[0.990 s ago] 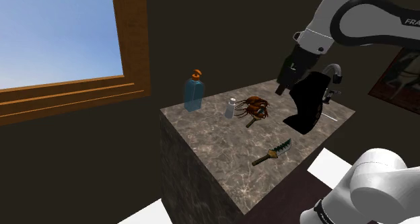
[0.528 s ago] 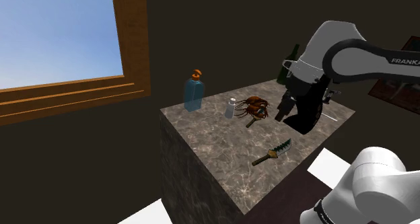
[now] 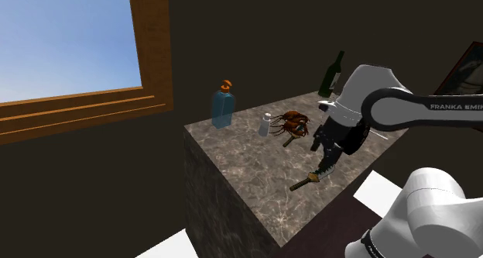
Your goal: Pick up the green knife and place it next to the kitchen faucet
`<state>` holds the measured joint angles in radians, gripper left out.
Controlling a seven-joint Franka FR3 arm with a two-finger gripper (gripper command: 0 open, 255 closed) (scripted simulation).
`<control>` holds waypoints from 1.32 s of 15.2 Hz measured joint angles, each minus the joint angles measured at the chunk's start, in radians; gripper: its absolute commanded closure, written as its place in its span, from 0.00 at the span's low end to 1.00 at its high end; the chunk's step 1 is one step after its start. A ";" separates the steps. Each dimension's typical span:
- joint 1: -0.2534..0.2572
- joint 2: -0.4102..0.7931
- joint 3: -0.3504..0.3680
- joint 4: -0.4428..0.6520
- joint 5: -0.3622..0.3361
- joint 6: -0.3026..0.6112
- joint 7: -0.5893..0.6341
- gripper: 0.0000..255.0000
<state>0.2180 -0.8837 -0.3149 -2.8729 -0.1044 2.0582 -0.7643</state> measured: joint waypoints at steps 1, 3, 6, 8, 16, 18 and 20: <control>0.010 0.000 -0.018 -0.027 -0.011 0.021 -0.045 0.00; 0.020 0.003 -0.043 -0.074 -0.029 0.062 -0.104 0.00; 0.027 0.025 -0.056 -0.106 -0.036 0.114 -0.122 0.00; 0.036 0.059 -0.063 -0.116 -0.036 0.158 -0.125 0.00; 0.037 0.087 -0.073 -0.144 -0.041 0.214 -0.130 0.00; 0.037 0.087 -0.073 -0.144 -0.041 0.214 -0.130 1.00; 0.037 0.087 -0.073 -0.144 -0.041 0.214 -0.130 1.00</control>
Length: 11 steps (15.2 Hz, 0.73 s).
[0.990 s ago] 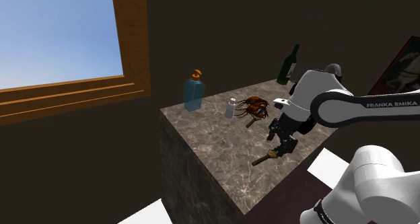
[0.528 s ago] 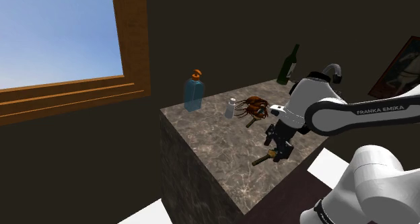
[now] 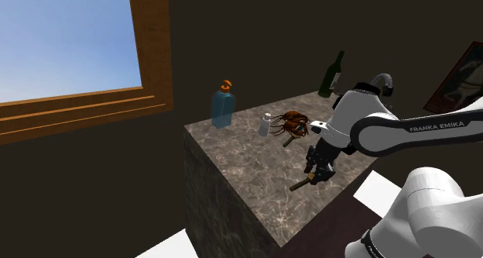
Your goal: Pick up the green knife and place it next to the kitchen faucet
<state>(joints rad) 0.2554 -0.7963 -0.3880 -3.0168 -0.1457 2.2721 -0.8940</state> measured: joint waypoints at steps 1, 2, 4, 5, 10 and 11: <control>0.000 0.000 0.000 0.000 0.000 0.000 0.000 1.00; 0.000 0.000 0.000 0.000 0.000 0.000 0.000 1.00; 0.000 0.000 0.000 0.000 0.000 0.000 0.000 1.00; 0.000 0.000 0.000 0.000 0.000 0.000 0.000 1.00; -0.001 -0.027 0.010 0.016 0.004 -0.042 0.005 1.00; -0.001 -0.039 0.015 0.025 0.007 -0.064 0.009 1.00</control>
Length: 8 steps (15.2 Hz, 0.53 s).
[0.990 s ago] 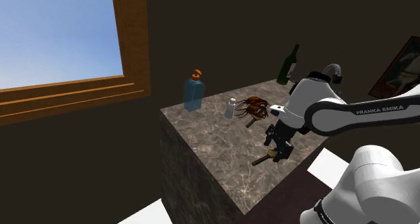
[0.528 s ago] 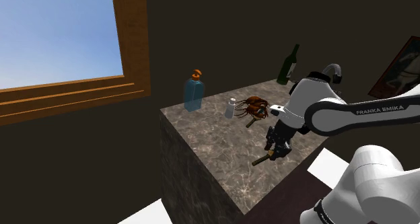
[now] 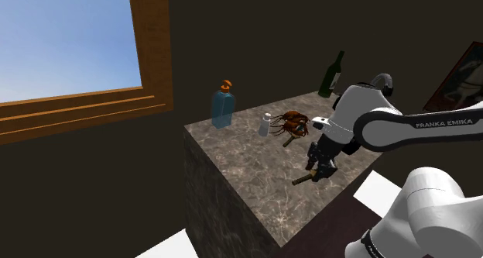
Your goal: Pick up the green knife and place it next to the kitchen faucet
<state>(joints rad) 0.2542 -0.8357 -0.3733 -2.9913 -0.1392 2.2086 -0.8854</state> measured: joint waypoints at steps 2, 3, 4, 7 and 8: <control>0.000 -0.022 0.009 0.012 0.004 -0.034 0.006 1.00; 0.002 -0.029 0.013 0.026 0.008 -0.054 0.008 1.00; 0.001 -0.041 0.016 0.034 0.009 -0.073 0.009 1.00; 0.001 -0.068 0.028 0.063 0.016 -0.129 0.016 1.00; 0.003 -0.073 0.032 0.074 0.019 -0.145 0.017 1.00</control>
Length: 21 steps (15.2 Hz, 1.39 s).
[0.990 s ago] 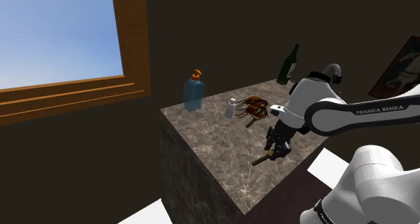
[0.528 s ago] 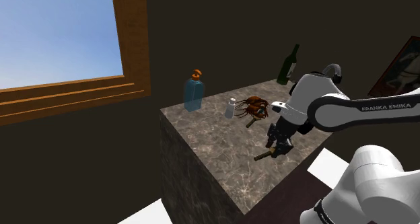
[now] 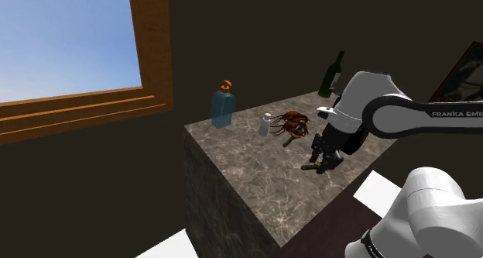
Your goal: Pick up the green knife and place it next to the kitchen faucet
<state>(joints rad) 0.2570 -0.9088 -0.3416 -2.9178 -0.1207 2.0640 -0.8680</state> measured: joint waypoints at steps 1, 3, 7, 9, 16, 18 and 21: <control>0.003 -0.005 0.006 0.010 0.004 -0.015 0.004 1.00; 0.006 -0.014 0.012 0.030 0.009 -0.043 0.008 1.00; 0.011 -0.034 0.027 0.078 0.020 -0.109 0.017 1.00; 0.014 -0.038 0.033 0.103 0.026 -0.138 0.020 1.00; 0.023 -0.049 0.052 0.190 0.041 -0.235 0.030 1.00; 0.027 -0.048 0.058 0.217 0.047 -0.260 0.035 1.00; 0.029 -0.050 0.063 0.256 0.051 -0.301 0.036 1.00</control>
<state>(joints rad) 0.2855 -0.9592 -0.2783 -2.6622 -0.0698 1.7630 -0.8316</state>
